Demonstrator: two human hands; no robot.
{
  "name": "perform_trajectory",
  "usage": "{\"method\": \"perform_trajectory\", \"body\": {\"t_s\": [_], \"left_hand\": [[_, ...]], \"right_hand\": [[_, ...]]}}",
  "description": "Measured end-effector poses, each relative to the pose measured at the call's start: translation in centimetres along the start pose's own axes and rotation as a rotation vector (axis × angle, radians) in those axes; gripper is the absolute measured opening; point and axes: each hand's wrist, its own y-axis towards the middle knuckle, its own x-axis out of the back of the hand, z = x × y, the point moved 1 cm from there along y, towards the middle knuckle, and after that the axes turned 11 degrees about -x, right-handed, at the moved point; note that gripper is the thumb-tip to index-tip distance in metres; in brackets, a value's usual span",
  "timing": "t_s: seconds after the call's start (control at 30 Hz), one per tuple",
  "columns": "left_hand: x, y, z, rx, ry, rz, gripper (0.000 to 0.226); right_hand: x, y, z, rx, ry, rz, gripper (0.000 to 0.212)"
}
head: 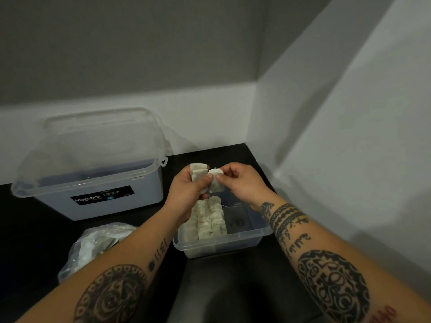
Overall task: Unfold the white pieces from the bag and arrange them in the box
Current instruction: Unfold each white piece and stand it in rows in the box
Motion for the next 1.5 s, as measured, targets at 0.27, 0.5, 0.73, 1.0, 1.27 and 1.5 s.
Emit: {"method": "perform_trajectory", "body": {"t_s": [0.27, 0.5, 0.73, 1.0, 1.27, 1.5], "left_hand": [[0.8, 0.5, 0.5, 0.03, -0.032, -0.138, 0.02], [0.7, 0.4, 0.8, 0.065, -0.042, -0.153, 0.023], [0.5, 0.2, 0.9, 0.099, -0.058, -0.154, 0.023], [0.6, 0.5, 0.9, 0.203, -0.251, -0.137, 0.034], [0.4, 0.4, 1.3, 0.197, -0.16, -0.111, 0.04], [0.3, 0.1, 1.3, 0.139, -0.027, -0.106, 0.037]], "right_hand": [[-0.1, -0.2, -2.3, -0.253, -0.372, 0.201, 0.009], [-2.0, 0.2, -4.3, -0.35, -0.755, 0.319, 0.019], [-3.7, 1.2, -5.7, -0.39, -0.836, 0.324, 0.024], [-3.6, 1.5, -5.9, -0.412, -0.866, 0.334, 0.03], [-2.4, 1.1, -3.9, -0.49, -0.586, 0.263, 0.024], [-0.4, 1.0, 0.4, -0.261, -0.15, -0.006, 0.017]]}}
